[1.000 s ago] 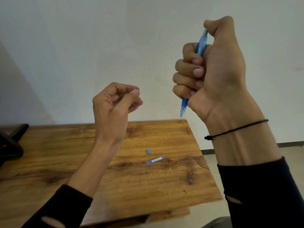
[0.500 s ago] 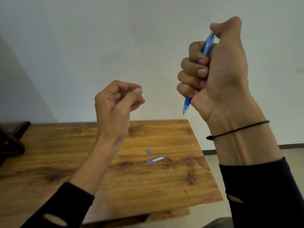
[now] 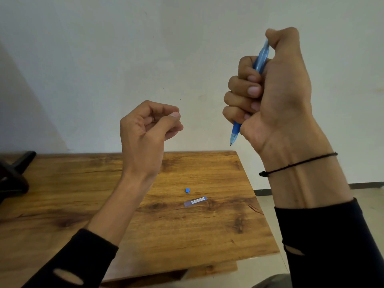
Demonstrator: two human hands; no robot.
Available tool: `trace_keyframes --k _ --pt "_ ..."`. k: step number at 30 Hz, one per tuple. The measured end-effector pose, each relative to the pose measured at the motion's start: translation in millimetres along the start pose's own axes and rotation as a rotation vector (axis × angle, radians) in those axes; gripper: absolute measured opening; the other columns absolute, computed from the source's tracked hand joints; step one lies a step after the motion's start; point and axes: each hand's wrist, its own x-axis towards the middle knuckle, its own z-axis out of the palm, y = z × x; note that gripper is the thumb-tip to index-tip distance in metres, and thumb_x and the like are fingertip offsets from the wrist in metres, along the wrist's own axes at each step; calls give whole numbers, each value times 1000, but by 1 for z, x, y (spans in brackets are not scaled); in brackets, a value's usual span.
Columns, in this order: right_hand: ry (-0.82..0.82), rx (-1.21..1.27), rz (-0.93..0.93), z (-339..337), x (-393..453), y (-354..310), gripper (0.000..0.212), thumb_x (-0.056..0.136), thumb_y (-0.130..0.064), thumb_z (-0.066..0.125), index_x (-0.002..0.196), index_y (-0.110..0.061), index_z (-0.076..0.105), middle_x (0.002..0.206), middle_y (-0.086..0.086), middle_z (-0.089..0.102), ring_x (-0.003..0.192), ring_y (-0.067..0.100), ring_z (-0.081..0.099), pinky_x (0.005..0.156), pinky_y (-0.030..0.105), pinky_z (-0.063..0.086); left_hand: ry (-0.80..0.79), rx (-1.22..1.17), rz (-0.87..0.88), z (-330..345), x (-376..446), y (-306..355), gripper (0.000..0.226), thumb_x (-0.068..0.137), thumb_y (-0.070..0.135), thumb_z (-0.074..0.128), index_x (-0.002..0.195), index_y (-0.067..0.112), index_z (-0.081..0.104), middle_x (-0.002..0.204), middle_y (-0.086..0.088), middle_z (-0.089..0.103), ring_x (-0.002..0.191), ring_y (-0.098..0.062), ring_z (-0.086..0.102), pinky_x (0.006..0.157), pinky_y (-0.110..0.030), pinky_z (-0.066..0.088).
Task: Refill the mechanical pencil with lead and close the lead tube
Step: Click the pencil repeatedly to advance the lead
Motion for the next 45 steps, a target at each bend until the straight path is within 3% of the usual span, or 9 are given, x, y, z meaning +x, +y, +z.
trace_keyframes --k 37,45 --pt "52 100 64 -2 4 2 54 104 -49 36 58 -21 26 52 -5 19 46 13 9 42 24 14 -13 -14 -25 2 -1 0 16 85 14 70 97 5 77 88 -14 77 80 -24 79 85 -39 68" --pt "46 105 59 -2 4 2 55 104 -48 34 58 -20 26 52 -5 18 46 13 9 41 23 15 -16 -25 -21 2 -1 -1 13 85 13 71 95 7 77 87 -13 78 81 -25 79 82 -34 67"
